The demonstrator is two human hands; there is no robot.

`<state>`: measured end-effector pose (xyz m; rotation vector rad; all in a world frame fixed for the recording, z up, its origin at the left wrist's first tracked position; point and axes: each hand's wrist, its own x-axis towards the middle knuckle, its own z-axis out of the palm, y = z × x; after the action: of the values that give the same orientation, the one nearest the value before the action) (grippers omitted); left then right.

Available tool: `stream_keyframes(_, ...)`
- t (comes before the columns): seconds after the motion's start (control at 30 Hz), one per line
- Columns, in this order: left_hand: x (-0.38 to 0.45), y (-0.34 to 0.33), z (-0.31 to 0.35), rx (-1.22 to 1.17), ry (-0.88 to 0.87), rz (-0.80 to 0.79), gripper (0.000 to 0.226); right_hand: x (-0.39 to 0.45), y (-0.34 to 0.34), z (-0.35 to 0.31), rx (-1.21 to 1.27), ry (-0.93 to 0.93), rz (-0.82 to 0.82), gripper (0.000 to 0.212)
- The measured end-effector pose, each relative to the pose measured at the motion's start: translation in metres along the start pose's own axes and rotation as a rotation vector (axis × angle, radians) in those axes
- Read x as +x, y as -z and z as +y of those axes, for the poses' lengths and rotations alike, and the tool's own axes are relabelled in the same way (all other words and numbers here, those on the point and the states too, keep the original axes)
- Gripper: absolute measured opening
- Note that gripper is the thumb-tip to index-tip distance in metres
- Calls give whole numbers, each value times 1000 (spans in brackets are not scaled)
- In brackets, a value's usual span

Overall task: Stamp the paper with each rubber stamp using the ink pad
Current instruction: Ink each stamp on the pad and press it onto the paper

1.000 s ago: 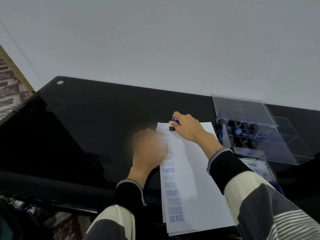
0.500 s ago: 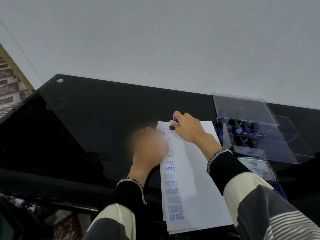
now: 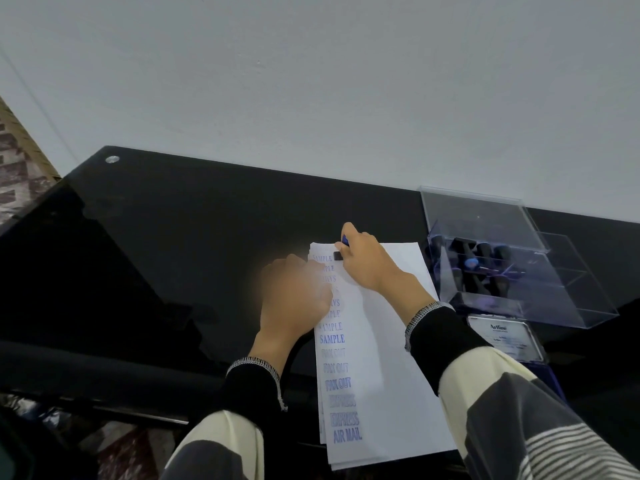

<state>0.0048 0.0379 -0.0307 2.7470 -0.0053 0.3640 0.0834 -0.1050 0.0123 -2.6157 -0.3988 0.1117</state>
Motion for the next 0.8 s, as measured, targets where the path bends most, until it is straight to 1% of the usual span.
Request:
stream_keyframes(0.13,1,1,1,6,2,-9,41,9,13,-4,77,-10,-122,6)
stream_keyframes(0.2,1,1,1,5,3,-7,41,11,17,-6,78,-9,-149,6)
stream_keyframes(0.3,1,1,1,1,4,-6,41,8,13,-4,53,-2,-120,6)
stream_keyframes(0.5,0,0,1,-3,1,-2,40,-9,-8,3,-33,6,46,12)
stream_keyframes(0.57,0,0,0,-1,-2,3,40,-12,-10,2,-63,9,78,14)
stream_keyframes(0.67,0,0,1,-5,-3,6,39,-8,-7,1,-66,4,62,13)
stream_keyframes(0.8,0,-1,1,-4,-4,15,39,4,2,1,-18,2,-19,9)
